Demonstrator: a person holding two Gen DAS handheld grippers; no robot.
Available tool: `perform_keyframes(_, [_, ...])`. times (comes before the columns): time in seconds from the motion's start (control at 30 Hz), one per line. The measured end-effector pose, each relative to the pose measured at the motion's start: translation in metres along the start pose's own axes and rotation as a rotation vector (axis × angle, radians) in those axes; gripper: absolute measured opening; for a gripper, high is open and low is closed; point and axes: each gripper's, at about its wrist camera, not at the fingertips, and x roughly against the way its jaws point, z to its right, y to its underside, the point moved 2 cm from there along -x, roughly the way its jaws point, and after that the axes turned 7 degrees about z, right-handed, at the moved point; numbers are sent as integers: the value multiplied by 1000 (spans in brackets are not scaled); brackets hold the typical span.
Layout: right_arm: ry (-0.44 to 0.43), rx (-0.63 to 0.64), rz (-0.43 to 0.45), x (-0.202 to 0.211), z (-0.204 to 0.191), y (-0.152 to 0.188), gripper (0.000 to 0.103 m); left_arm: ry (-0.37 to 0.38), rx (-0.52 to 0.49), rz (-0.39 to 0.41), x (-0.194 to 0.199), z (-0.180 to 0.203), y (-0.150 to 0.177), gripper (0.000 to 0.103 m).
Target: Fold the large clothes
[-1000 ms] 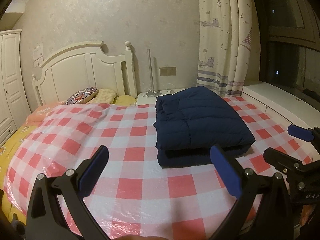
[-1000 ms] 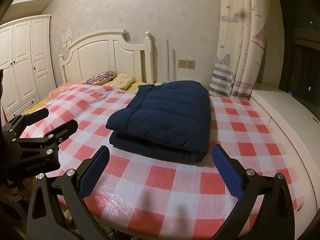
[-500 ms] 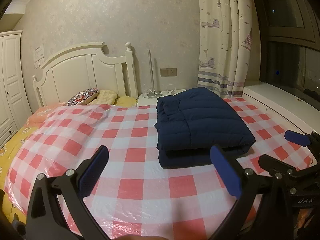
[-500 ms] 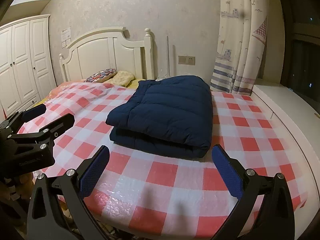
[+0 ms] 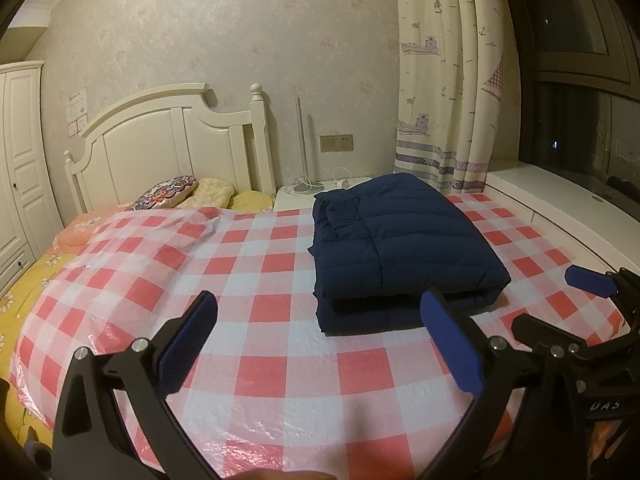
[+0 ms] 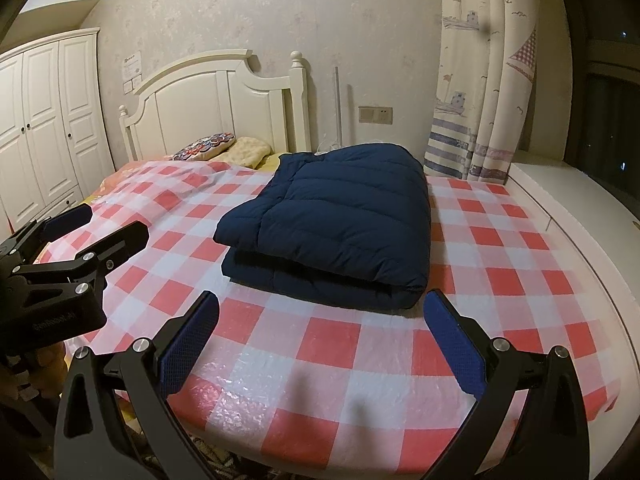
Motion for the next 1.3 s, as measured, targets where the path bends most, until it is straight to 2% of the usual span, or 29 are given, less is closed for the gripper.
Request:
perform_keyframes(0.9, [-9, -9, -13, -5, 2, 8, 98, 2, -2, 0, 1, 0, 0, 101])
perform_keyframes(1.1, [-15, -9, -44, -17, 3, 16, 98, 41, -10, -15, -4, 5, 5, 101])
perform_keyframes(1.2, [-21, -13, -72, -30, 3, 22, 98, 35, -20, 6, -9, 3, 6, 101])
perform_keyframes(1.3, [-36, -38, -104, -45, 7, 27, 98, 68, 5, -41, -31, -13, 4, 101])
